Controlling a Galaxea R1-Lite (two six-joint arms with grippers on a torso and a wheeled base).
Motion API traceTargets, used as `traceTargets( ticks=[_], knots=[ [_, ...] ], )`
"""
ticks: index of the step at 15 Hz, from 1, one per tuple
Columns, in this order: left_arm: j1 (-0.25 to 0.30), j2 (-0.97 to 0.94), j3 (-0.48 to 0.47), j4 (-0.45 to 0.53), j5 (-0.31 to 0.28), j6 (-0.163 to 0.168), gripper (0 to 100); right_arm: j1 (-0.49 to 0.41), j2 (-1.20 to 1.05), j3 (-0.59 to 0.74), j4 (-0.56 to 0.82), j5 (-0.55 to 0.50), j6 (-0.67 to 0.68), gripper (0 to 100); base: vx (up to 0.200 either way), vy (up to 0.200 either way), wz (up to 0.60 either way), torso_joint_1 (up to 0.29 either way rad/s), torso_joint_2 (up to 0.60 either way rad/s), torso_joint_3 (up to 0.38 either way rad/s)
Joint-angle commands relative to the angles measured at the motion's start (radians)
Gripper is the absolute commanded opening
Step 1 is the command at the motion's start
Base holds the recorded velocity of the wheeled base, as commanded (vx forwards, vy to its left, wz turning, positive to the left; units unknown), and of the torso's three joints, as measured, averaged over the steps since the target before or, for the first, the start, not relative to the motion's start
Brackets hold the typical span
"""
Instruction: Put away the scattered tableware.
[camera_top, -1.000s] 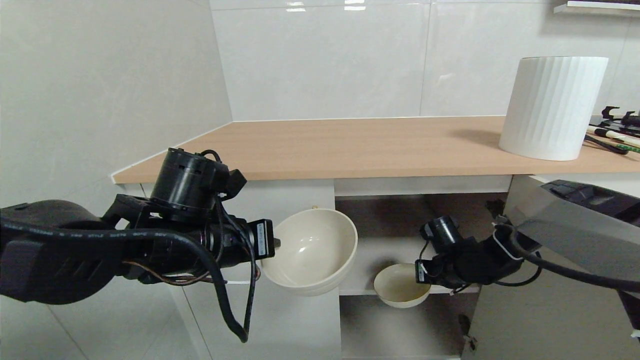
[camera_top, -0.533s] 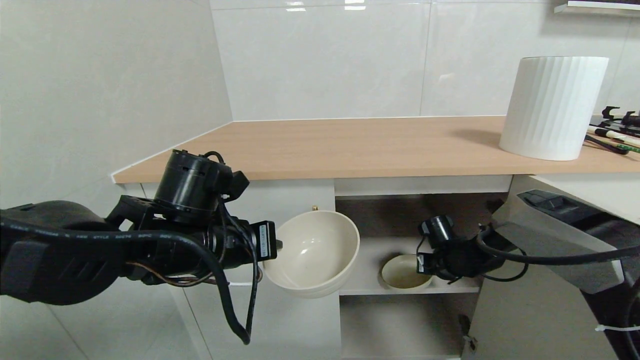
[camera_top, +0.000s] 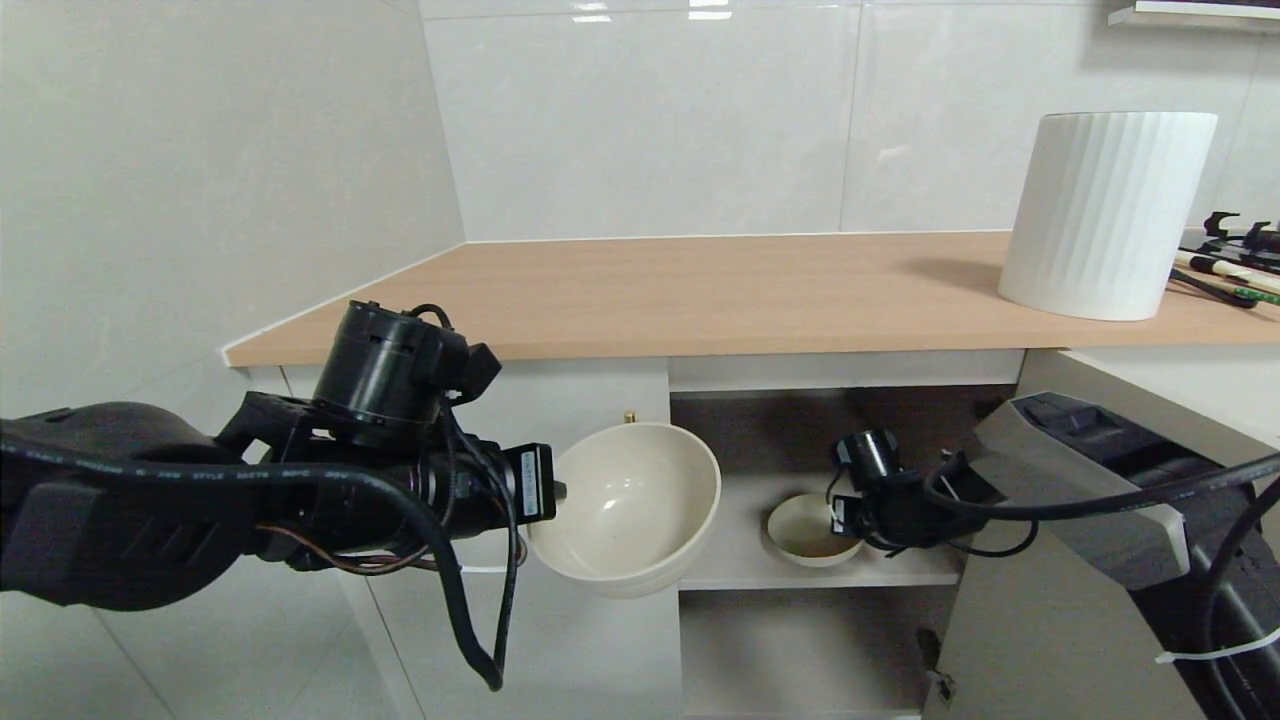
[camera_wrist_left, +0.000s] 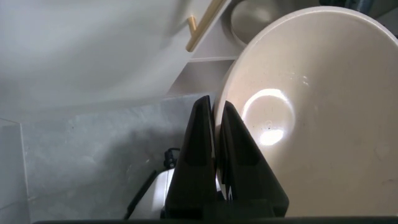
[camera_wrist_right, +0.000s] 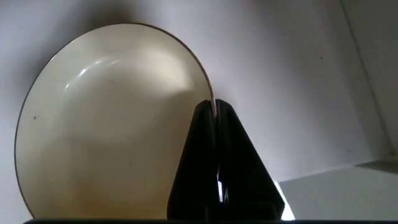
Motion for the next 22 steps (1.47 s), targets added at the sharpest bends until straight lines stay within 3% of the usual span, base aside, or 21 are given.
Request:
traceTargets(
  ticks=[1, 4, 5, 11, 14, 19, 22],
  knots=[
    [0.000, 0.002, -0.002, 0.000, 0.000, 0.000, 0, 0.001, 0.019, -0.026, 0.000, -0.001, 0.006, 0, 0.000, 0.000, 0.00, 0.000, 0.00, 0.000],
    [0.000, 0.006, -0.002, 0.000, 0.000, 0.000, 0, 0.002, 0.019, -0.038, 0.002, -0.001, 0.013, 0, 0.000, 0.000, 0.00, 0.000, 0.00, 0.000],
    [0.000, 0.006, -0.002, 0.000, 0.000, 0.000, 0, 0.002, 0.021, -0.040, 0.000, -0.001, 0.013, 100, 0.000, 0.000, 0.00, 0.000, 0.00, 0.000],
    [-0.006, 0.011, -0.002, 0.000, 0.000, 0.000, 0, 0.002, 0.004, -0.051, 0.002, -0.001, 0.052, 100, 0.000, 0.000, 0.00, 0.000, 0.00, 0.000],
    [-0.041, 0.055, -0.002, 0.000, 0.006, 0.000, 0, 0.027, -0.183, 0.110, 0.055, 0.042, 0.098, 100, 0.000, 0.000, 0.00, 0.000, 0.00, 0.000],
    [-0.139, 0.181, -0.002, 0.037, 0.088, 0.010, 0, 0.137, -0.556, 0.373, 0.161, 0.223, 0.088, 100, 0.000, 0.000, 0.00, 0.000, 0.00, 0.000],
    [-0.181, 0.236, -0.002, 0.066, 0.092, 0.015, 0, 0.221, -0.716, 0.400, 0.296, 0.246, 0.085, 100, 0.000, 0.000, 0.00, 0.000, 0.00, 0.000]
  ],
)
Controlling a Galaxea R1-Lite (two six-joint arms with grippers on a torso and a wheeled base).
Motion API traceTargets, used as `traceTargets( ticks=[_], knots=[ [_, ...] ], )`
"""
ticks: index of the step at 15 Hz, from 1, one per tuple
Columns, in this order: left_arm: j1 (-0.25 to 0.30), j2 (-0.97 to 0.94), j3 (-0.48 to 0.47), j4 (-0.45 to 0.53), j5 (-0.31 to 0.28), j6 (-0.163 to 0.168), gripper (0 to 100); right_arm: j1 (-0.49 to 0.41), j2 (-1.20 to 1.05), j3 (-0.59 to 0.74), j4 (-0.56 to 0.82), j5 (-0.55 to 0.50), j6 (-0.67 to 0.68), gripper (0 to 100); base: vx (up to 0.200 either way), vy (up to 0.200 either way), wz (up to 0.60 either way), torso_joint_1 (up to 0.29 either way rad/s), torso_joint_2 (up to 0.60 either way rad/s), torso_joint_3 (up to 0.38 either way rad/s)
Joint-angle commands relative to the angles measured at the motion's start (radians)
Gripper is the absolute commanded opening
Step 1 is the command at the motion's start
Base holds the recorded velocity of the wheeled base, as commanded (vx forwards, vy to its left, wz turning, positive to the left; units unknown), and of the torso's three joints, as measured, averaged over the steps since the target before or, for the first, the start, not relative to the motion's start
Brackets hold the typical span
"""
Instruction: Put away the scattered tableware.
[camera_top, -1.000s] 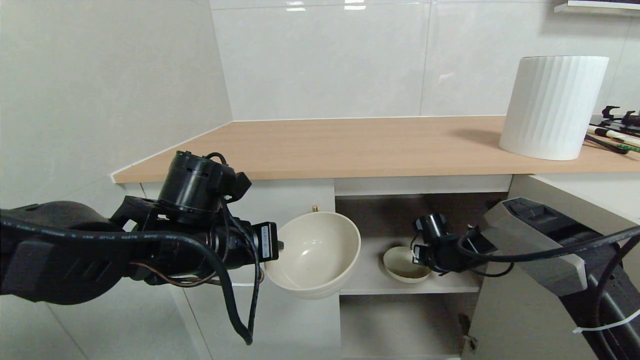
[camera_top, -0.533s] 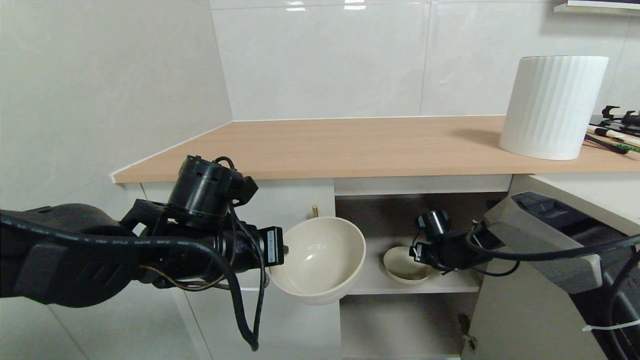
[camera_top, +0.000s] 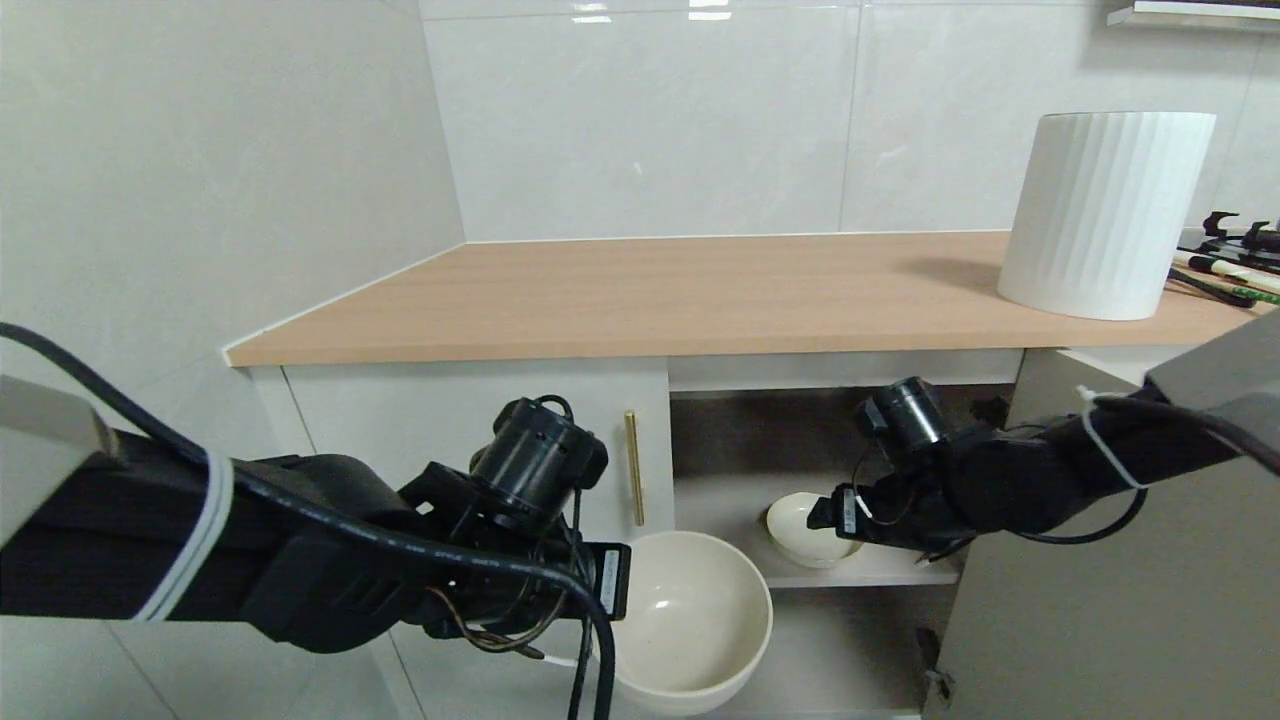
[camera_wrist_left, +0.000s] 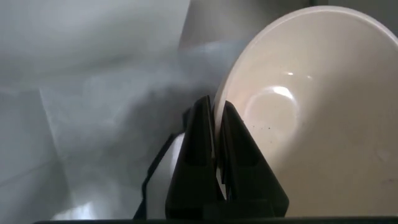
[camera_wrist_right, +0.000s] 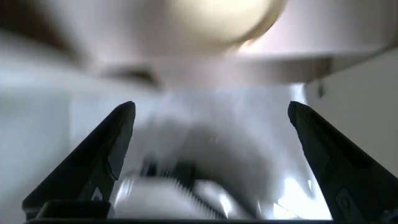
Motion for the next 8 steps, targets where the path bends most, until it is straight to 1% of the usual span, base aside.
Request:
traceTargets(
  ticks=[1, 2, 4, 8],
  knots=[
    [-0.028, 0.067, 0.000, 0.006, 0.011, 0.001, 0, 0.104, -0.221, 0.039, 0.104, 0.044, -0.001, 100, 0.000, 0.000, 0.00, 0.000, 0.00, 0.000],
    [-0.042, 0.082, 0.000, 0.006, 0.037, 0.001, 0, 0.153, -0.263, 0.042, 0.148, 0.077, 0.000, 100, 0.000, 0.000, 0.00, 0.000, 0.00, 0.000],
    [-0.050, 0.079, -0.002, 0.006, 0.041, 0.001, 0, 0.213, -0.274, 0.047, 0.201, 0.100, -0.001, 100, 0.000, 0.000, 0.00, 0.000, 0.00, 0.000],
    [-0.054, 0.067, -0.003, 0.003, 0.046, -0.001, 0, 0.257, -0.189, 0.047, 0.207, 0.103, 0.004, 100, 0.000, 0.000, 0.00, 0.000, 0.00, 0.000]
  ],
)
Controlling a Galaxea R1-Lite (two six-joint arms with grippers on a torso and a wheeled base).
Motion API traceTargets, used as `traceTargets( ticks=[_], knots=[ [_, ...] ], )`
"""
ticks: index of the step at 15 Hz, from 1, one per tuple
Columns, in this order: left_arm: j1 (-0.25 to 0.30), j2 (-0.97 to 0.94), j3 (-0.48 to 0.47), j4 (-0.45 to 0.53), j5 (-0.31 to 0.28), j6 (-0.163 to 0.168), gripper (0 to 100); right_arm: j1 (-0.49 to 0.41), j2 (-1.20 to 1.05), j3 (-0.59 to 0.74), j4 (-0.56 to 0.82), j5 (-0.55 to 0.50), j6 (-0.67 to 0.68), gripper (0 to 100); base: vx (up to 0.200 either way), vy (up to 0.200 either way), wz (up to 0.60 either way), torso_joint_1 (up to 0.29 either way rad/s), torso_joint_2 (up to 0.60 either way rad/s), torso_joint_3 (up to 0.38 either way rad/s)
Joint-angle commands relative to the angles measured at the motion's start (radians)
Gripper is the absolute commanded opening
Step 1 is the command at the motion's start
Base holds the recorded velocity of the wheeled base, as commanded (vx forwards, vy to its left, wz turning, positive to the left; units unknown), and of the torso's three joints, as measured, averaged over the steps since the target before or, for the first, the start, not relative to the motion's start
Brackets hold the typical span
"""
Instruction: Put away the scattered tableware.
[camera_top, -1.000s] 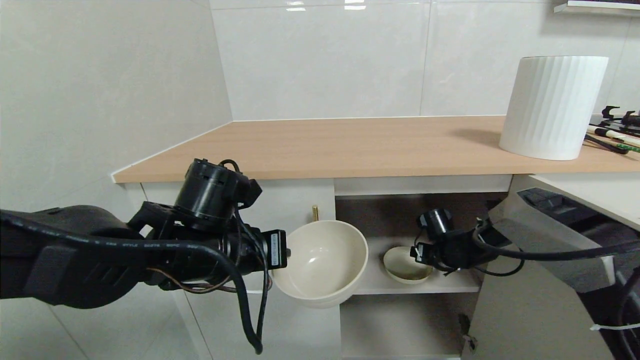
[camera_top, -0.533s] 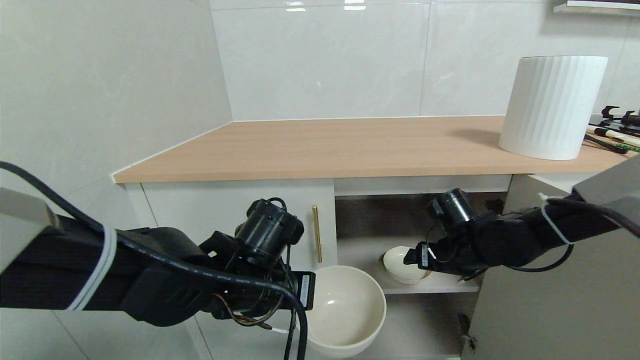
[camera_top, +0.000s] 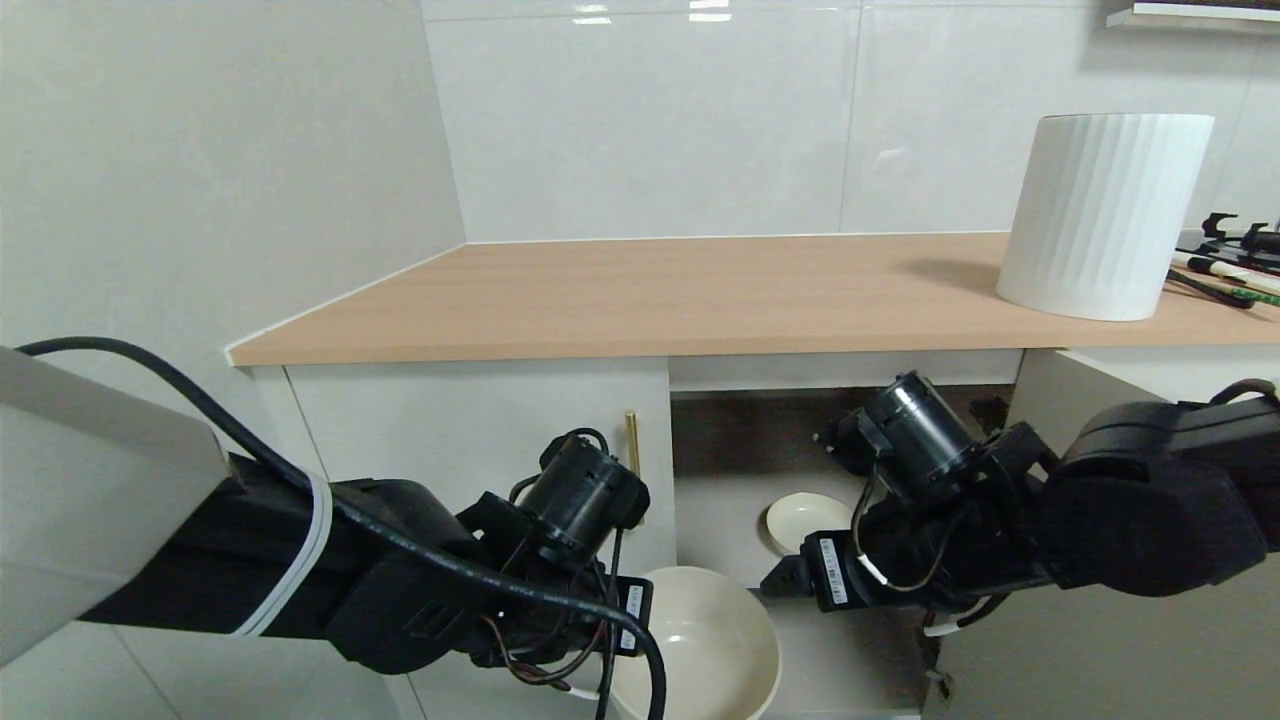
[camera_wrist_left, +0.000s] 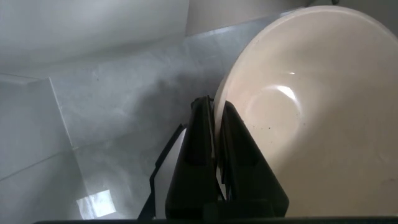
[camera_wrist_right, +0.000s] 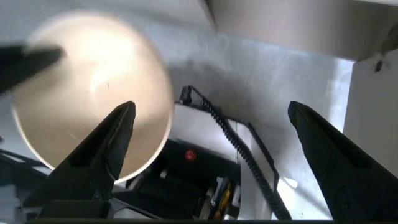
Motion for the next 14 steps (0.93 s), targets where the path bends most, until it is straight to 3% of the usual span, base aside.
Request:
traceTargets(
  ticks=[1, 8, 9, 14],
  knots=[
    [-0.005, -0.011, 0.002, 0.000, 0.000, 0.000, 0, 0.025, 0.053, -0.001, -0.002, 0.000, 0.003, 100, 0.000, 0.000, 0.00, 0.000, 0.00, 0.000],
    [-0.013, -0.028, 0.002, 0.001, 0.000, -0.002, 0, 0.029, 0.132, -0.010, -0.014, 0.000, 0.006, 100, 0.000, 0.000, 0.00, 0.000, 0.00, 0.000],
    [-0.013, -0.029, 0.002, 0.001, 0.000, -0.002, 0, 0.029, 0.133, -0.010, -0.014, 0.000, 0.006, 0, 0.000, 0.000, 0.00, 0.000, 0.00, 0.000],
    [-0.013, -0.019, 0.002, 0.001, 0.000, -0.002, 0, 0.034, 0.130, -0.009, -0.014, 0.000, 0.006, 0, 0.000, 0.000, 0.00, 0.000, 0.00, 0.000]
  ],
)
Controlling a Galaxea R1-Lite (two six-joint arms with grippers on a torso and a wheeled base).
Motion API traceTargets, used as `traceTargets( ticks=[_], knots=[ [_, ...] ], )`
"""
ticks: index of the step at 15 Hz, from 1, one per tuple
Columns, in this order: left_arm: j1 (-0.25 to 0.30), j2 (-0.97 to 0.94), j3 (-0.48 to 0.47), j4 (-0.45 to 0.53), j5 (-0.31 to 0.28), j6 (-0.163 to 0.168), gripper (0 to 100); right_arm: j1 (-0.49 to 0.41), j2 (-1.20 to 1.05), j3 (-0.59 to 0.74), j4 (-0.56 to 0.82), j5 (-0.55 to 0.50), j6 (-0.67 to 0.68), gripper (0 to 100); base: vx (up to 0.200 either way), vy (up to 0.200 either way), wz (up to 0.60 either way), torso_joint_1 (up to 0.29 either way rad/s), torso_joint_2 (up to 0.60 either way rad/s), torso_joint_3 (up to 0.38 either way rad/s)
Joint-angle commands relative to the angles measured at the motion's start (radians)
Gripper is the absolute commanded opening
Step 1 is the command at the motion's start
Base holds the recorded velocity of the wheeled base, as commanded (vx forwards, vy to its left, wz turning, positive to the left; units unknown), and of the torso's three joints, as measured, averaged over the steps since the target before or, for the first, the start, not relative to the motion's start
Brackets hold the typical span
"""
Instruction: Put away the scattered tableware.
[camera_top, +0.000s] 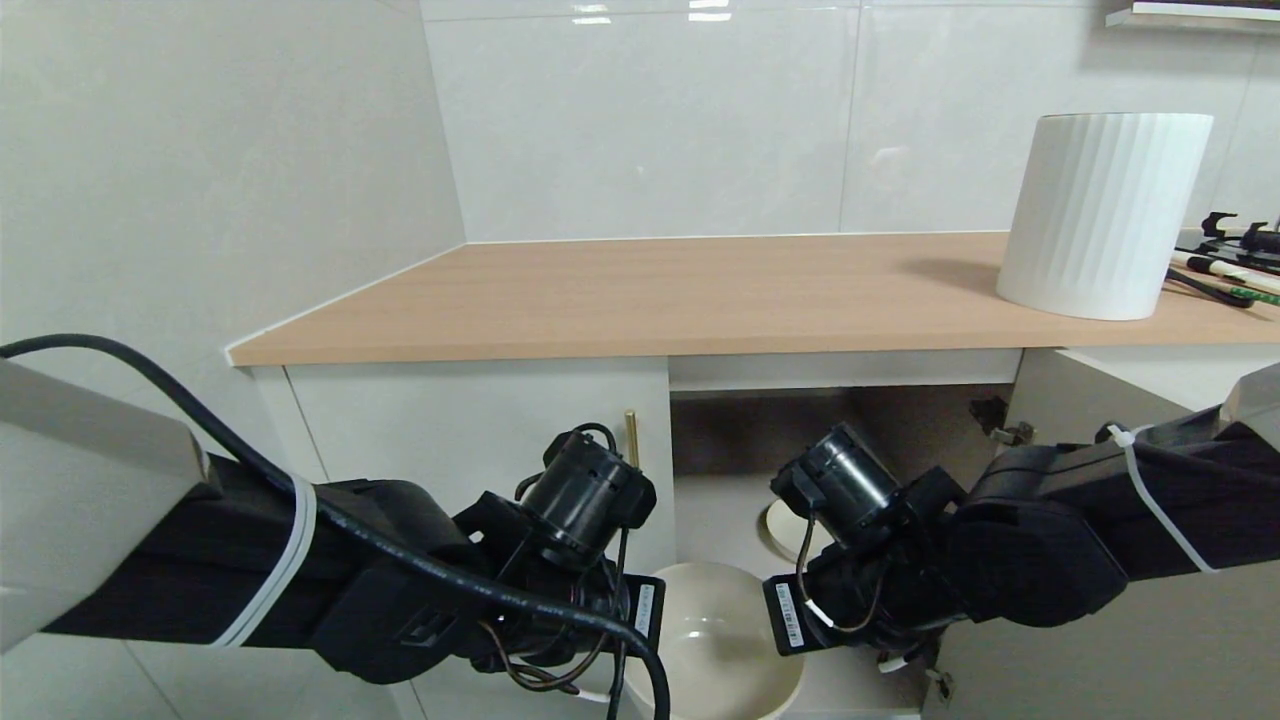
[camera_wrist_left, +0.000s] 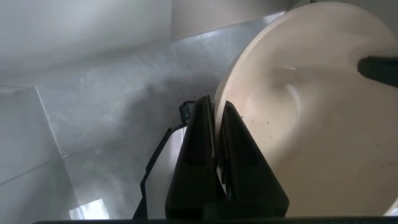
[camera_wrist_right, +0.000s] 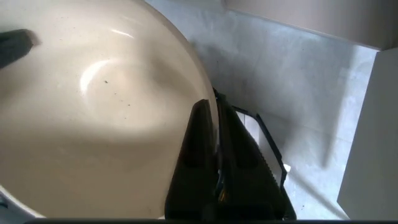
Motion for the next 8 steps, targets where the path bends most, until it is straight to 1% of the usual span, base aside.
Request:
traceTargets(
  ticks=[1, 8],
  knots=[
    [0.002, 0.000, 0.001, 0.007, 0.008, 0.000, 0, 0.001, 0.003, 0.002, 0.012, -0.009, 0.000, 0, 0.000, 0.000, 0.00, 0.000, 0.00, 0.000],
    [0.002, 0.002, 0.004, 0.007, 0.008, 0.002, 0, 0.001, 0.008, 0.002, 0.012, -0.011, -0.002, 0, 0.000, 0.000, 0.00, 0.000, 0.00, 0.000]
  ],
)
